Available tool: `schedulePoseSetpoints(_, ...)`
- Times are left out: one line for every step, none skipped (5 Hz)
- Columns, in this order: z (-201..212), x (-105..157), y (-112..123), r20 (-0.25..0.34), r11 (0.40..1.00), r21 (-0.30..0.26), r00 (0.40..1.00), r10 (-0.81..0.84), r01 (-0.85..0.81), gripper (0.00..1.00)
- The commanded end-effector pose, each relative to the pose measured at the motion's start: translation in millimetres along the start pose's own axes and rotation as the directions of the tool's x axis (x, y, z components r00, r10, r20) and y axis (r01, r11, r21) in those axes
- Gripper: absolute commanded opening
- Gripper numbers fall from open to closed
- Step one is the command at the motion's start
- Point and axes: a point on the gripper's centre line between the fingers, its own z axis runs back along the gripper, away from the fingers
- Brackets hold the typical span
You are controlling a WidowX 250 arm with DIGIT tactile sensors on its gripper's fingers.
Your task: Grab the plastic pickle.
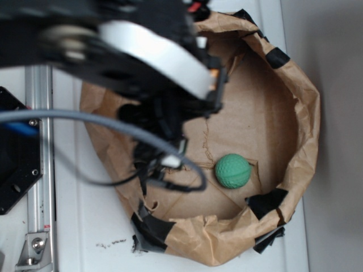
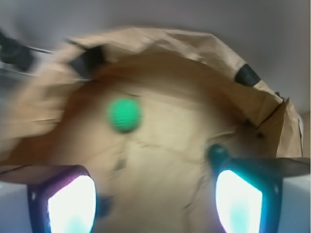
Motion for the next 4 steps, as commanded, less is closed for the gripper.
schedulePoseSetpoints(-55.8,-1.4,32.8,-0.047,0.994,0.038,0.994,-0.096,0.098,1.00)
schedulePoseSetpoints(-67.5,-13.4,34.0,-0.056,0.986,0.065,0.987,-0.152,0.156,1.00)
schedulePoseSetpoints(-71.5,-27.5,47.7,-0.082,0.986,0.078,0.987,-0.137,0.144,1.00)
schedulePoseSetpoints(-64.7,-35.6,63.9,-0.077,0.987,0.104,0.990,-0.114,0.122,1.00)
